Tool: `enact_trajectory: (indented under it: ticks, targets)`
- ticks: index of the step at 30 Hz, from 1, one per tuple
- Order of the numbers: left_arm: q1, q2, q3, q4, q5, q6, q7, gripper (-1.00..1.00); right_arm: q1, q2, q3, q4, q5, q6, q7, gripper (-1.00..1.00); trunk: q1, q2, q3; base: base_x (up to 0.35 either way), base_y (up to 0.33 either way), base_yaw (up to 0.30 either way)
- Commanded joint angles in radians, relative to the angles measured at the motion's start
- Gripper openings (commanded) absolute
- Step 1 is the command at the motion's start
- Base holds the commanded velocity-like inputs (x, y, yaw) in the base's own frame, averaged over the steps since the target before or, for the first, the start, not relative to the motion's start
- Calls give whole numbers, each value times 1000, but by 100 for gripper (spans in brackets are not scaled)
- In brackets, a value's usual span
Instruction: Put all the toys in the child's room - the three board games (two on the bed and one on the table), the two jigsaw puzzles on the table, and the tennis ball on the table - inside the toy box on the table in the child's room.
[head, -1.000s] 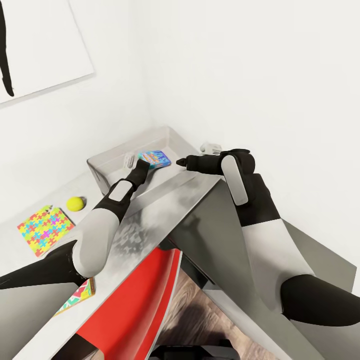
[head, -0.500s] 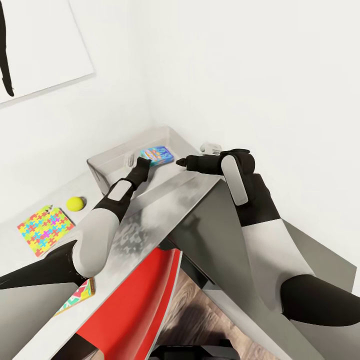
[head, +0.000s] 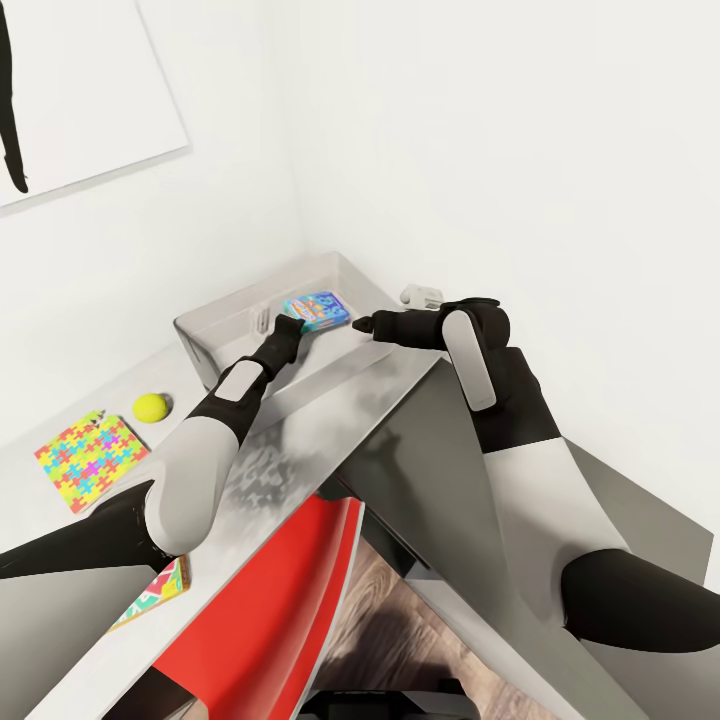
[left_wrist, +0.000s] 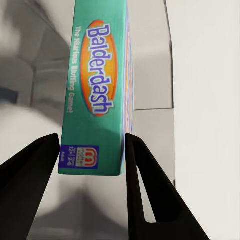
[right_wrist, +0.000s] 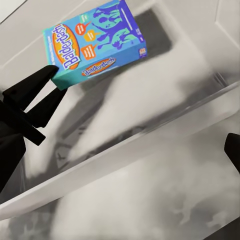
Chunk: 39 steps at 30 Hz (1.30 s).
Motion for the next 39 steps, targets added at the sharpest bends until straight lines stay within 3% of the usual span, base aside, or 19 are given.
enact_trajectory:
  ticks: [1, 2, 26, 30, 39]
  targets:
    - [-1, -1, 7, -1, 8, 10, -3, -100, -1, 0, 0, -1, -8, 3, -8, 100, 1, -2, -1, 0, 0, 0]
    - [-1, -1, 6, -1, 8, 10, -2, 100, -1, 0, 0, -1, -8, 3, -9, 100, 1, -2, -1, 0, 0, 0]
    - [-1, -1, 2, -12, 5, 18, 5, 100, -1, 0, 0, 1, -8, 2, -10, 100, 1, -2, -1, 0, 0, 0]
    - [-2, -1, -4, -28, 1, 43, 10, 100, -1, 0, 0, 1, -8, 2, -10, 100, 1, -2, -1, 0, 0, 0]
    - [-5, -1, -5, -90, 0, 121, 89, 100, -1, 0, 0, 1, -8, 2, -10, 100, 1, -2, -1, 0, 0, 0]
